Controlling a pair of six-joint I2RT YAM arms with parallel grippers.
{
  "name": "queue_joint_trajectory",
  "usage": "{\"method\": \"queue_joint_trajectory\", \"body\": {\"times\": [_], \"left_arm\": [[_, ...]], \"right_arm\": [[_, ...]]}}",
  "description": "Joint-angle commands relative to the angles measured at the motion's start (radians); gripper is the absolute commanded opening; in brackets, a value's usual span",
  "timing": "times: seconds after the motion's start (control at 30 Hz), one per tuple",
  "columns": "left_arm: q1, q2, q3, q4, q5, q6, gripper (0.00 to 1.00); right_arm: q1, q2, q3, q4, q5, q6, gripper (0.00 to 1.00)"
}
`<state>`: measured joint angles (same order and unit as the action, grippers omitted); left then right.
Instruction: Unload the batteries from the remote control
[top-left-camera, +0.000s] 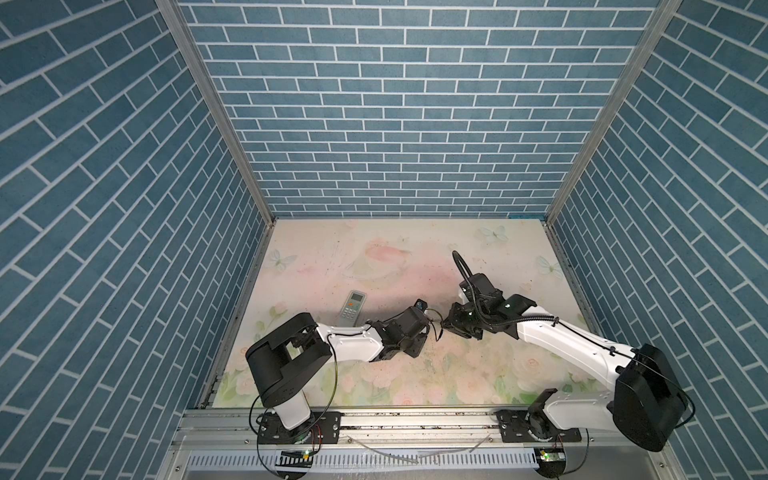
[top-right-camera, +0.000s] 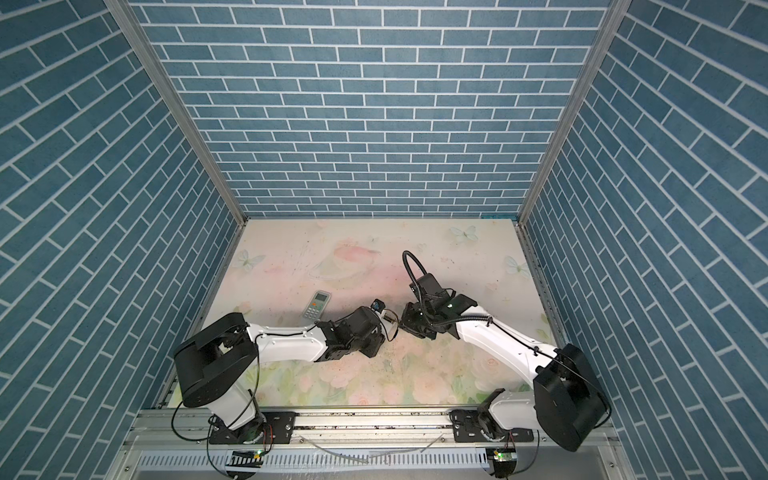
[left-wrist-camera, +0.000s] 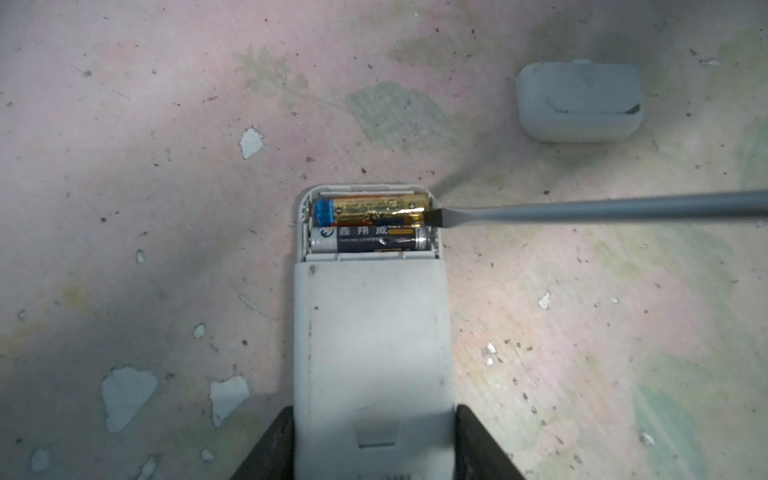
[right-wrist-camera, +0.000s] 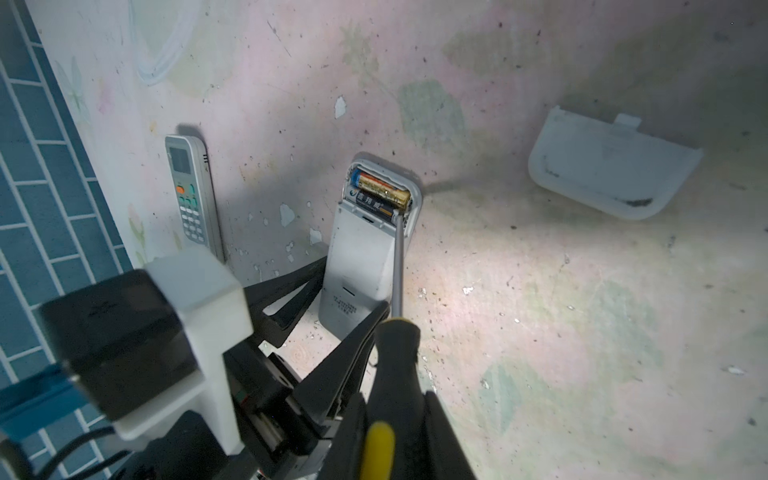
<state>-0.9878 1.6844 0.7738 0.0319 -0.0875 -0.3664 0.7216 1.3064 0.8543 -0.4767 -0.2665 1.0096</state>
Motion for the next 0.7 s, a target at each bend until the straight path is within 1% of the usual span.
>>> {"method": "queue_joint_trajectory", "body": {"times": [0.0, 0.37, 0.53, 0.67], "left_arm": [[-0.013, 0.064, -0.036, -0.146, 0.097, 0.016, 0.25], [-0.013, 0.063, -0.037, -0.144, 0.097, 0.016, 0.25], [-0.013, 0.062, -0.037, -0.144, 0.098, 0.015, 0.25], [-0.013, 0.065, -0.028, -0.169, 0.083, 0.045, 0.25]], "right_arm": [[0.006, -0.042, 0.046, 0.140, -0.056, -0.066, 0.00], [0.006, -0.055, 0.057, 0.090, -0.027, -0.072, 0.00], [0.005, -0.071, 0.075, -0.044, 0.068, -0.077, 0.00], [0.000, -0.078, 0.077, -0.100, 0.086, -0.089, 0.00]]}}
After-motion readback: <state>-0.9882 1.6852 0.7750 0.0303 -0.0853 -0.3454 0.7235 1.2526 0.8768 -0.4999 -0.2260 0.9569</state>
